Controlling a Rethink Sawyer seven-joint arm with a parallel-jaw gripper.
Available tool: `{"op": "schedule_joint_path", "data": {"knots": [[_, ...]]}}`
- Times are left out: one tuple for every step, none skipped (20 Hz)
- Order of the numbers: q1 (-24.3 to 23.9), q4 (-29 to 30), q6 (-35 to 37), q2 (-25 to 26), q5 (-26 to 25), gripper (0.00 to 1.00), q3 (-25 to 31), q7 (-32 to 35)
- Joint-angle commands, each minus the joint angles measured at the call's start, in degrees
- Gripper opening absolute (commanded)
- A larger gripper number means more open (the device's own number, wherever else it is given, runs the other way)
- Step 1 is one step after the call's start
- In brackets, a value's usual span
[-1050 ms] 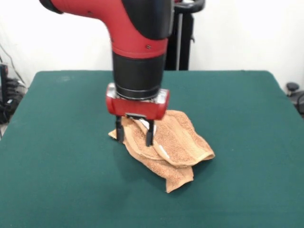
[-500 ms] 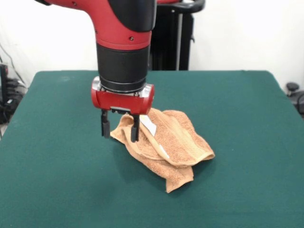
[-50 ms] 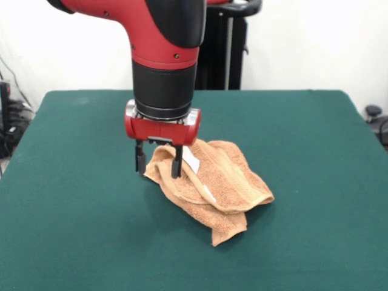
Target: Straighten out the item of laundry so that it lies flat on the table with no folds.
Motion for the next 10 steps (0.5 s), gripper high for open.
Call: {"op": "schedule_joint_path", "data": {"knots": [[1.9, 7.3, -1.9, 0.6, -1.6, 1.0, 7.4, 4.7], [1.9, 7.3, -1.9, 0.7, -1.6, 1.0, 7.4, 4.6], [1.7, 7.1, -2.2, 1.0, -1.7, 1.0, 7.6, 4.4], [1.5, 7.0, -2.3, 1.3, -1.7, 1.0, 7.8, 4.2], [1.2, 6.7, -2.7, 1.7, -1.8, 1.0, 8.1, 4.0], [1.1, 6.7, -3.1, 2.0, -1.8, 1.0, 8.2, 3.9], [0.9, 6.6, -3.4, 2.4, -1.9, 1.0, 8.4, 3.7], [0.8, 6.5, -3.5, 2.6, -1.9, 1.0, 8.6, 3.6], [0.6, 6.3, -3.8, 2.9, -1.9, 1.0, 8.8, 3.4], [0.5, 6.2, -4.2, 3.3, -2.0, 1.0, 8.9, 3.4]]}}
